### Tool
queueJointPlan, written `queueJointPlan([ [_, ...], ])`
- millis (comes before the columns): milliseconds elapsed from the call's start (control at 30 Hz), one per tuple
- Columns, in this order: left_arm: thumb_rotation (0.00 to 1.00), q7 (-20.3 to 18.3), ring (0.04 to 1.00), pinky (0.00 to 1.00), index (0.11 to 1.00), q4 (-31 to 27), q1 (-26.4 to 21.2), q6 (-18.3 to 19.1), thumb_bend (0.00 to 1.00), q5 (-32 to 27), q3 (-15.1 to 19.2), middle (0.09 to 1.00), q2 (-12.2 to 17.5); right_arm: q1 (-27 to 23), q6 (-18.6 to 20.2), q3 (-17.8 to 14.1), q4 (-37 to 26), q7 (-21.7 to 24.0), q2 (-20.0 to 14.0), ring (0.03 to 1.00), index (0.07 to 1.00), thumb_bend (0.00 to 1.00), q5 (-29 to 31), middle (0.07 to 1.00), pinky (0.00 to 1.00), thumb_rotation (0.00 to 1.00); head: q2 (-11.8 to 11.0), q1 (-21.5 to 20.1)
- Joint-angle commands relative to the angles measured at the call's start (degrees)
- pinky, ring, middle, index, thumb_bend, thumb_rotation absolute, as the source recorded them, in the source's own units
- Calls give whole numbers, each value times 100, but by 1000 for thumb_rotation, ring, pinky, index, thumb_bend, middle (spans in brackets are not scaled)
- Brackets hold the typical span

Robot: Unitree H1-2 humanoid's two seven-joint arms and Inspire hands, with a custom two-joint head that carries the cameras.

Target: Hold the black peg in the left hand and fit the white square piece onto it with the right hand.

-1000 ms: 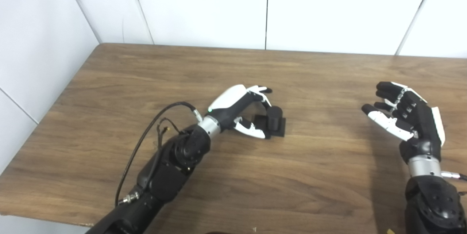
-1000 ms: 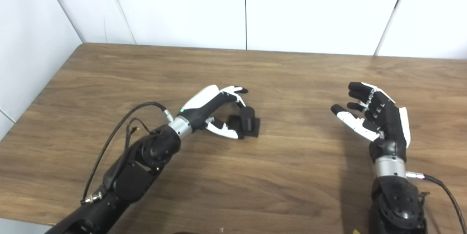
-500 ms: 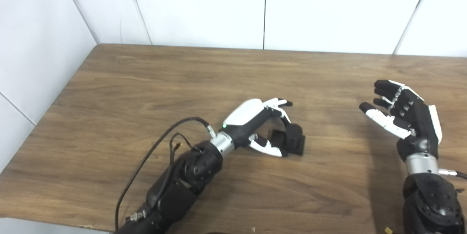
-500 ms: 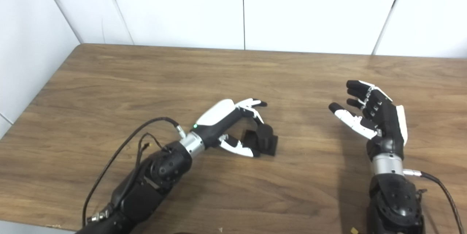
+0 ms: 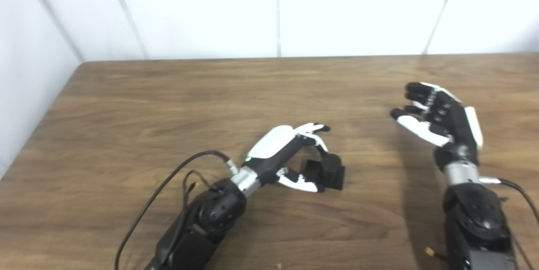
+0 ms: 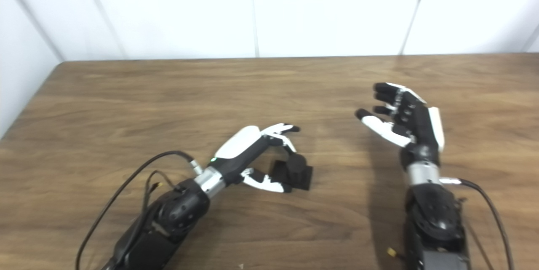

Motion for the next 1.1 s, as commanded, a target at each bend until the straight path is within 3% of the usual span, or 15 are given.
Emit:
queueJointPlan([
  [0,84,-266,952,851,494,-12,82,-35,518,24,-25,922,197,-294,-48,-63,-267,-65,-50,738,646,670,-28,730,629,88,-14,-249],
  [300,82,-364,962,835,495,8,170,-178,519,-96,87,929,377,-484,34,-308,-379,-291,-117,769,654,661,-111,736,685,132,-251,-1024],
  [400,83,-413,965,830,496,-16,197,-201,519,-142,87,933,419,-652,-42,-402,-376,-328,-295,733,653,657,-244,724,650,72,-284,-1137],
  [567,84,-442,965,840,496,-9,208,-213,519,-167,117,932,429,-946,26,-314,-306,-305,-782,711,648,657,-779,713,649,71,-315,-1192],
  [667,83,-436,966,849,496,1,205,-211,519,-168,136,931,428,-1090,155,-181,-237,-233,-1071,730,649,672,-1093,732,644,98,-311,-1204],
  [733,84,-431,964,841,496,7,199,-217,518,-172,152,930,431,-1260,334,79,-86,-51,-1514,743,671,688,-1602,777,601,207,-315,-1191],
  [867,85,-416,962,832,496,16,192,-225,518,-160,174,928,427,-1545,465,469,222,257,-2142,774,683,723,-2235,808,624,261,-315,-1191],
  [1067,85,-386,957,823,496,37,198,-231,518,-109,208,924,398,-1986,436,814,758,693,-2648,828,688,741,-2558,844,654,261,-294,-1162],
])
